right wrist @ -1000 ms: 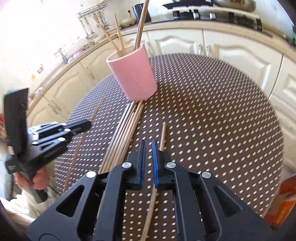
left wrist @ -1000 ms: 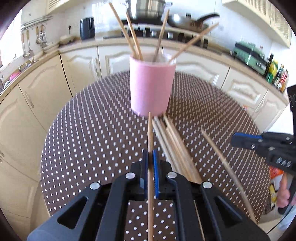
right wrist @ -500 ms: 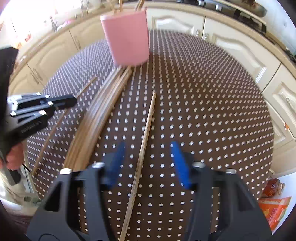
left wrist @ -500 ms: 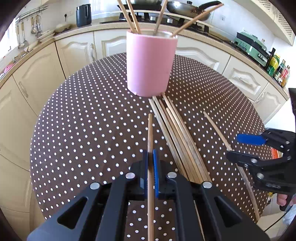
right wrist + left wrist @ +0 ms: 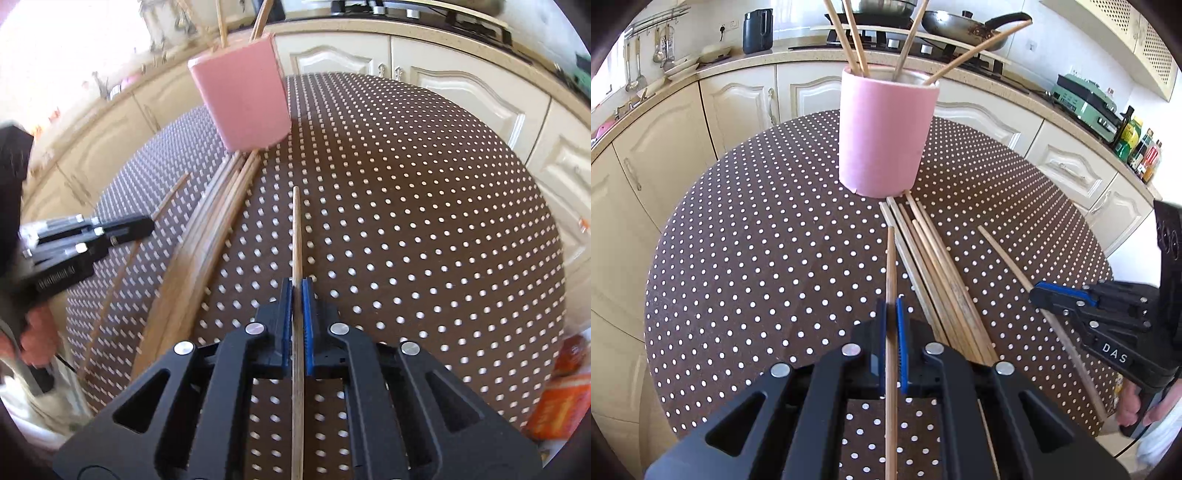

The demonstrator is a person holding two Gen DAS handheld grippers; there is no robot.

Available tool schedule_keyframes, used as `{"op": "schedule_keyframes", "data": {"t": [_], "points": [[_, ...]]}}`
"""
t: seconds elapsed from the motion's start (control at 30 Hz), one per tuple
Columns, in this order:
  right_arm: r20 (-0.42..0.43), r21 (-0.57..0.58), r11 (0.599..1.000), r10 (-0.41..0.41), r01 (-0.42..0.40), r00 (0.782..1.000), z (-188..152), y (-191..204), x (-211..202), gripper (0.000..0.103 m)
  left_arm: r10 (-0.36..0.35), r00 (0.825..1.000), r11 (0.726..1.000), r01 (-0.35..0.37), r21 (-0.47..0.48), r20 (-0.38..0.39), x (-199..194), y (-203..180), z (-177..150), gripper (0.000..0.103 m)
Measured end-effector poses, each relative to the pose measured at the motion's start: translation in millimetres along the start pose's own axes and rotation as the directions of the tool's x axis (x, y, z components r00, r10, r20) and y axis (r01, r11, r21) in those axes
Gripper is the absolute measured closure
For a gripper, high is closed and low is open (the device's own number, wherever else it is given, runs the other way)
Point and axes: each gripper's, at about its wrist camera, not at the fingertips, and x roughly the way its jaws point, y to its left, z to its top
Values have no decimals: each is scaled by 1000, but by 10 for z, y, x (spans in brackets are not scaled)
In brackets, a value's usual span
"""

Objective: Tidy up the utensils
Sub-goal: 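Lift the left tool's chopstick upright over the pink cup while the right tool lifts its own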

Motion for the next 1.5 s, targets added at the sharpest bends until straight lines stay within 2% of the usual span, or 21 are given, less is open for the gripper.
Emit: {"op": "schedule_keyframes", "data": {"t": [0.2, 0.33, 0.6, 0.8, 1.1, 1.3, 1.5], "points": [[152, 47, 998, 27, -35, 988, 29, -13, -224, 97, -9, 999, 1000, 9, -15, 41, -105, -20, 56, 97], [243, 38, 999, -12, 3, 970, 90, 53, -423, 97, -19, 996, 999, 21, -24, 82, -194, -54, 129, 97], [371, -23, 1000, 6, 3, 929, 305, 281, -777, 97, -18, 985, 999, 23, -27, 172, -402, -186, 297, 97], [421, -32, 999, 19, -6, 907, 401, 338, -944, 97, -7, 971, 999, 16, -34, 240, -595, -209, 418, 97], [459, -46, 999, 1, 23, 888, 556, 411, -1092, 97, 30, 935, 999, -22, -28, 353, -861, -285, 536, 97], [484, -49, 998, -2, 29, 875, 589, 435, -1171, 97, 44, 924, 999, -34, -33, 380, -961, -288, 581, 97], [503, -60, 998, 12, 20, 864, 667, 488, -1223, 97, 44, 893, 999, -36, -25, 447, -1116, -325, 648, 97]]}}
